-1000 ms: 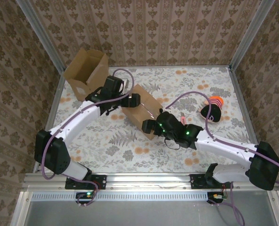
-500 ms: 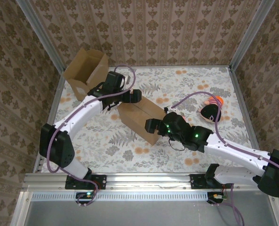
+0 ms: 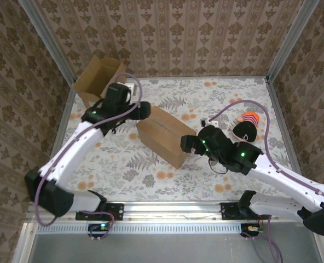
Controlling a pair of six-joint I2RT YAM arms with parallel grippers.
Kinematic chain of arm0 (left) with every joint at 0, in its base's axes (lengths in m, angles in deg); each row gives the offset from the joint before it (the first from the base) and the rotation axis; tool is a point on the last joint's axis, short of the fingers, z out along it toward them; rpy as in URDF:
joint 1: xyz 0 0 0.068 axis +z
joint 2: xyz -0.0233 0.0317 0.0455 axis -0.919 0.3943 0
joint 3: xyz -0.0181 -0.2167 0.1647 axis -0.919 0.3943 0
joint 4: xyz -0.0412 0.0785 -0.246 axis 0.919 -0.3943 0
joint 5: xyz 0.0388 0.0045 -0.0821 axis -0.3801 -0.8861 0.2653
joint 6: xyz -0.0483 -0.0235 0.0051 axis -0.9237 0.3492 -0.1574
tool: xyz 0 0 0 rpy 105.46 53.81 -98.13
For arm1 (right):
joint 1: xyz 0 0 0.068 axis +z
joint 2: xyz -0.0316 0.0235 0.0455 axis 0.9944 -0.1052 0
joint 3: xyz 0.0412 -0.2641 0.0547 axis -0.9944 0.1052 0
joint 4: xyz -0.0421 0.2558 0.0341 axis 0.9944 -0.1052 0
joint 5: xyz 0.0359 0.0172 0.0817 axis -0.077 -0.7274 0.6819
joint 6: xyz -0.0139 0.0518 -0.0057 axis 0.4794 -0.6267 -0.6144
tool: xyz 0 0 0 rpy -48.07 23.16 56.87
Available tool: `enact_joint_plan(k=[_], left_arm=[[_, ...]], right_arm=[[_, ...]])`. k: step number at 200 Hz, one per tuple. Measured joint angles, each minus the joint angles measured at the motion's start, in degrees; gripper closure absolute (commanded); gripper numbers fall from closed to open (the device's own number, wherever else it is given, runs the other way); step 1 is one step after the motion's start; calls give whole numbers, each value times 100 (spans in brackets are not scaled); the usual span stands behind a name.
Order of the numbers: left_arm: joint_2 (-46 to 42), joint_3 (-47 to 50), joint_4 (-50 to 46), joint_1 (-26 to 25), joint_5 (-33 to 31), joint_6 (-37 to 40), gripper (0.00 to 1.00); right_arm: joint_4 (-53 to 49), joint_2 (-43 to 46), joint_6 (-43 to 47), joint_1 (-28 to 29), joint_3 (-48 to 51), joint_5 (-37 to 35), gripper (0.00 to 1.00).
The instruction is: Unpack the express box
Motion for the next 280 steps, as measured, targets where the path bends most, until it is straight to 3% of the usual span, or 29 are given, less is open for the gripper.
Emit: enact_joint_plan(k=[32, 64, 97, 154, 221, 280], left_arm=[[-820, 358, -433, 24, -68, -94, 100], [-1034, 1663, -452, 24, 85, -330, 100], [-573, 2374, -160, 24, 374, -555, 100], [164, 2406, 984, 24, 660, -782, 100], [680, 2260, 1453, 131, 664, -809, 100], [881, 2092, 1624, 170, 772, -809, 100]], right_arm=[[-835, 17, 420, -769, -127, -20, 0], [-1390, -50, 730, -1506, -122, 17, 0], [-1427, -431, 887, -1845, 177, 142, 0], [-946, -977, 887, -2310, 1128, 483, 2], [-66, -1961, 911, -2542, 1475, 887, 10], [411, -2594, 909, -2542, 1475, 1008, 28]])
